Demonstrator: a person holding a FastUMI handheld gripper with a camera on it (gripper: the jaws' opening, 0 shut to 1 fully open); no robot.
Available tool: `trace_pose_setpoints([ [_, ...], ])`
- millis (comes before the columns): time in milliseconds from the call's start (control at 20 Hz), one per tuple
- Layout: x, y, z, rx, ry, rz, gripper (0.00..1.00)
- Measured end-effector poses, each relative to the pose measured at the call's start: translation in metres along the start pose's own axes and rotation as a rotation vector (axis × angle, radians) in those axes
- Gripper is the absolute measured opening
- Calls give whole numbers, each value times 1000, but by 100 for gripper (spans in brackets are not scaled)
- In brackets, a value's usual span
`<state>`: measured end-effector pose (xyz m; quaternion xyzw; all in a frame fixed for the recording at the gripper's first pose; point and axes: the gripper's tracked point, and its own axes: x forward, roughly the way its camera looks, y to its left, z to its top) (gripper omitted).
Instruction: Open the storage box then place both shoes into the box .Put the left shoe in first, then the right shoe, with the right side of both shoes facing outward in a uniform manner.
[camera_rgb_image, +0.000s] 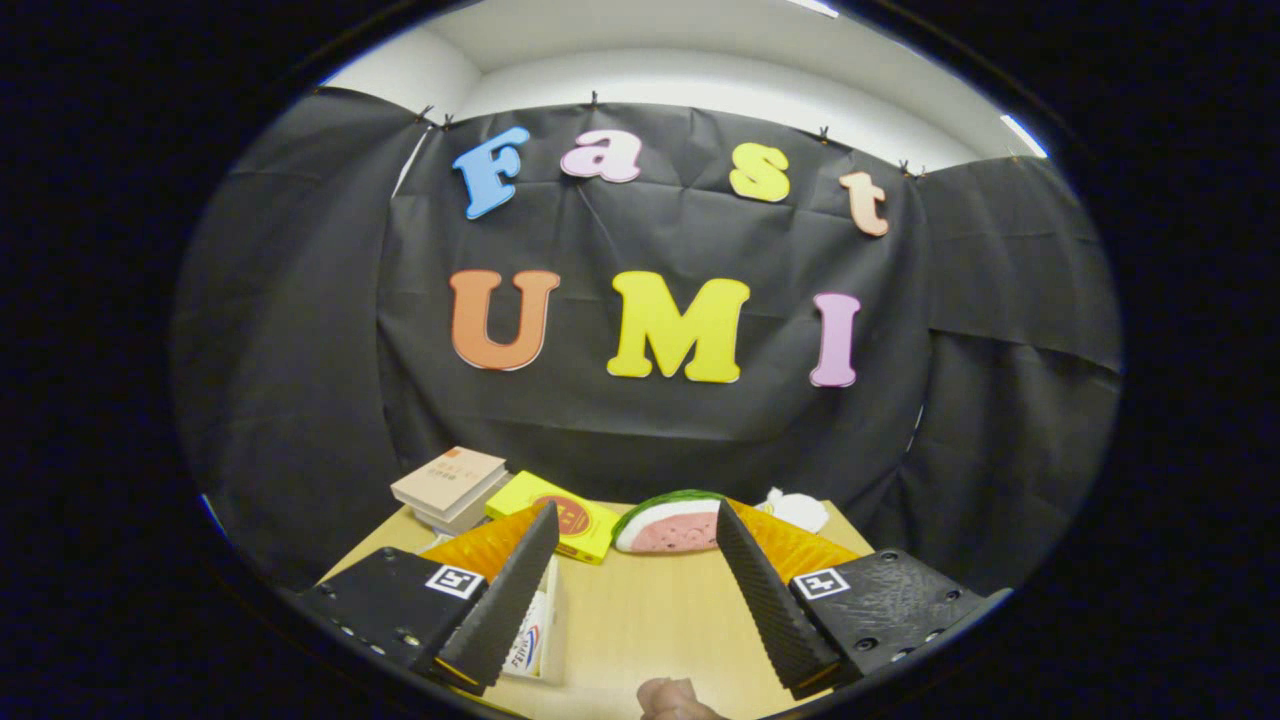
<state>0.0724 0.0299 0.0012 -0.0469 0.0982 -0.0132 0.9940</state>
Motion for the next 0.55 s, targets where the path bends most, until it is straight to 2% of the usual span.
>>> trace_pose_setpoints([
  [200,-13,-25,14,27,-33,-51,96],
  [550,-24,-35,21,54,-53,-71,96],
])
